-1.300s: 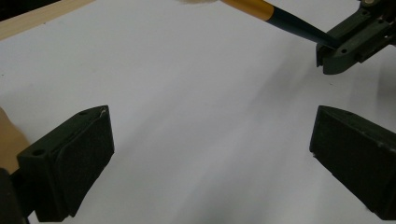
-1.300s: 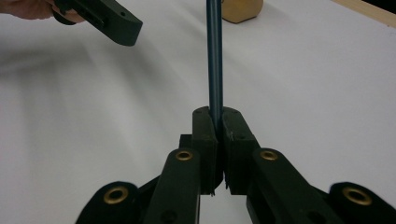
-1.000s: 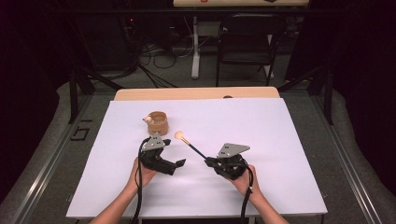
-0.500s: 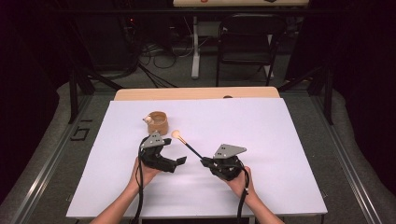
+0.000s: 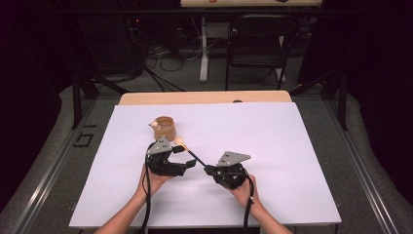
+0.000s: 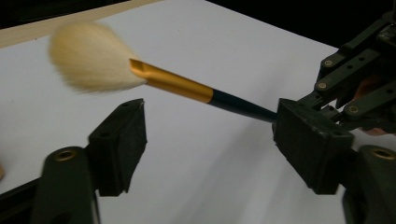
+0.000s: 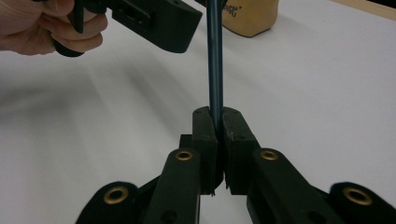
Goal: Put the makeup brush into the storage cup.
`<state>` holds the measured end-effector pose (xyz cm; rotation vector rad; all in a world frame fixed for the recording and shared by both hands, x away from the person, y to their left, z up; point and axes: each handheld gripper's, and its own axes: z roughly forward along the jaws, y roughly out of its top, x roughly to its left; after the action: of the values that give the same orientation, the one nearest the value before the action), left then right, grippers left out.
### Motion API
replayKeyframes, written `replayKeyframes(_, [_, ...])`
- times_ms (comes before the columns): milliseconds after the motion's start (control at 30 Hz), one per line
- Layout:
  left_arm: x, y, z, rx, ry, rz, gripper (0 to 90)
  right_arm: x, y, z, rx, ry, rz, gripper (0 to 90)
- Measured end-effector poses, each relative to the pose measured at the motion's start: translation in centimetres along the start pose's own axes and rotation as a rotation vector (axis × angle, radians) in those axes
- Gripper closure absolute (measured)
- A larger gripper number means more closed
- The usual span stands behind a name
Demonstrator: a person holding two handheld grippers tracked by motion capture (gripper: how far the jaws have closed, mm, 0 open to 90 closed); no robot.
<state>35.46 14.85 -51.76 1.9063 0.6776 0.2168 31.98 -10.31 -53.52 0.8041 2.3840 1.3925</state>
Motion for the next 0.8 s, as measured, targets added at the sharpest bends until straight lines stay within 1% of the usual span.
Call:
replayKeyframes(100, [0.0, 0.0, -0.1, -0.020, 0.012, -0.013, 39.4, 0.2, 0.0, 0.3, 0.001, 0.000, 0.003, 85.4])
replayKeyframes(133, [0.0, 0.0, -0.1, -0.025, 0.012, -0.014, 40.7, 0.2, 0.0, 0.4, 0.003, 0.004, 0.002, 85.4])
replayKeyframes(167, [0.0, 0.0, -0.1, -0.029, 0.004, -0.017, 44.5, 0.4, 0.0, 0.6, 0.008, -0.003, 0.005, 85.3])
replayKeyframes(200, [0.0, -0.1, -0.1, -0.033, 0.005, -0.017, 44.5, 0.4, 0.0, 0.6, 0.008, -0.003, 0.005, 85.3])
replayKeyframes(267, [0.0, -0.1, -0.1, -0.041, -0.005, -0.024, 48.5, 0.4, -0.1, 0.8, 0.004, -0.003, 0.012, 85.2])
replayKeyframes(367, [0.1, -0.2, 0.0, -0.047, -0.031, -0.031, 53.9, 0.3, -0.1, 0.9, 0.007, -0.006, 0.019, 85.3])
replayKeyframes(467, [0.1, -0.2, 0.0, -0.043, -0.036, -0.041, 56.8, 0.4, -0.2, 1.1, 0.013, -0.011, 0.008, 85.3])
replayKeyframes(600, [0.2, -0.2, 0.1, -0.044, -0.062, -0.054, 62.0, 0.4, -0.3, 1.4, 0.027, -0.015, -0.002, 85.3])
replayKeyframes(733, [0.1, -0.3, 0.2, -0.057, -0.082, -0.076, 64.7, 0.5, -0.3, 1.6, 0.039, -0.019, -0.008, 85.3])
replayKeyframes(800, [0.1, -0.3, 0.2, -0.063, -0.087, -0.085, 67.4, 0.6, -0.4, 1.7, 0.042, -0.013, -0.009, 85.3])
